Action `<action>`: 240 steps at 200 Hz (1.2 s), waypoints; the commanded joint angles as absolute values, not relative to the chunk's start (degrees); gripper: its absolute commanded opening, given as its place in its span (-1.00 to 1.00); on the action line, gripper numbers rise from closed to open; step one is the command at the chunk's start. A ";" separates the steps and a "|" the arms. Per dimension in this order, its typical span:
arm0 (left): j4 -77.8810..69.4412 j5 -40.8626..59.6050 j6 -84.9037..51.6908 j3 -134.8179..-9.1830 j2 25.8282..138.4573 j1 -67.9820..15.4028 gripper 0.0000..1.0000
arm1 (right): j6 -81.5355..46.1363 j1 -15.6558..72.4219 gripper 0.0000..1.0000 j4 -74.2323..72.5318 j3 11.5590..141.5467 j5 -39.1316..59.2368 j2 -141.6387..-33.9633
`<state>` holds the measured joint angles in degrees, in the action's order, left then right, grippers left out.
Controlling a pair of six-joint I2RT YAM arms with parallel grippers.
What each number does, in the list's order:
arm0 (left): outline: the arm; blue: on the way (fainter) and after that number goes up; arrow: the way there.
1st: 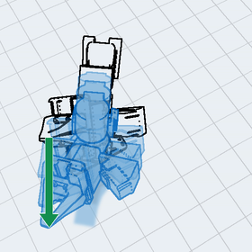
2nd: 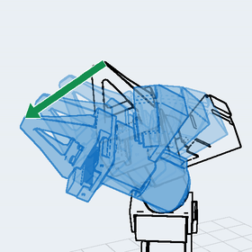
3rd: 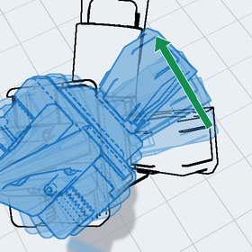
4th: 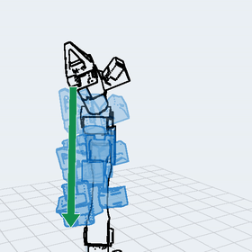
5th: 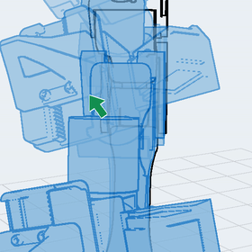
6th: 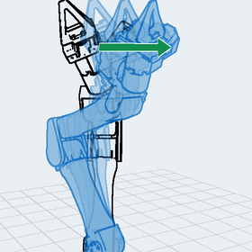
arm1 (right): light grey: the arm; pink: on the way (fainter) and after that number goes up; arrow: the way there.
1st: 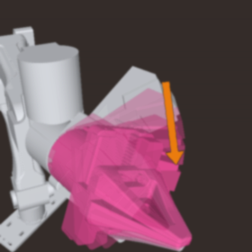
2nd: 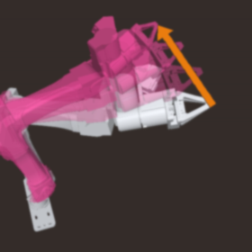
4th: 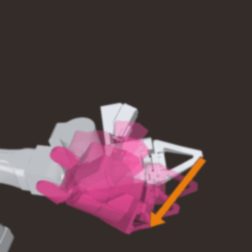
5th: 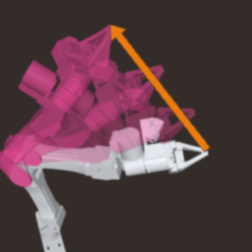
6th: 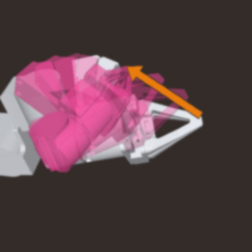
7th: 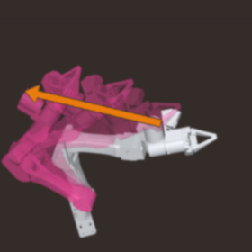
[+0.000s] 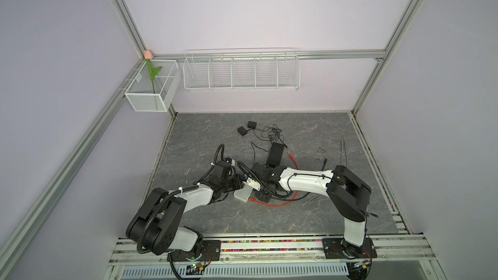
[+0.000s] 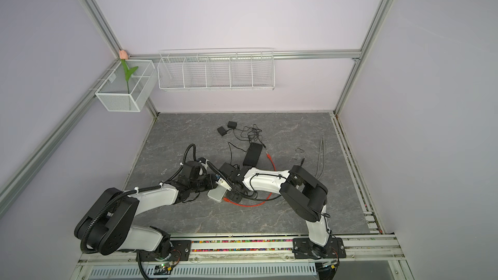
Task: Insert the plug into the switch port
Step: 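Push the black plug into the router port beside the red plug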
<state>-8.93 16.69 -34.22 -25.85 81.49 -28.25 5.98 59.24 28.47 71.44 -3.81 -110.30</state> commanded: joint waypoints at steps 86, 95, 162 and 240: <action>-11.22 26.28 -36.19 -22.26 80.47 -35.96 -0.36 | 5.22 60.48 -0.87 2.44 77.71 1.80 -116.11; -11.25 26.06 -36.21 -22.40 80.74 -36.61 -0.36 | 5.30 60.47 -0.87 2.11 78.87 1.92 -116.82; -12.59 26.38 -36.37 -21.68 82.08 -38.32 -0.39 | 6.15 60.16 -0.87 -3.28 80.52 3.14 -118.50; -3.78 21.06 -34.02 -23.77 75.92 -29.86 -0.33 | 7.03 59.05 -0.53 1.53 71.79 -1.27 -112.99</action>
<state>-9.65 8.82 -34.68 -22.94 77.45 -30.92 5.39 58.39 25.58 74.54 -2.96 -113.32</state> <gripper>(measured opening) 0.329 0.203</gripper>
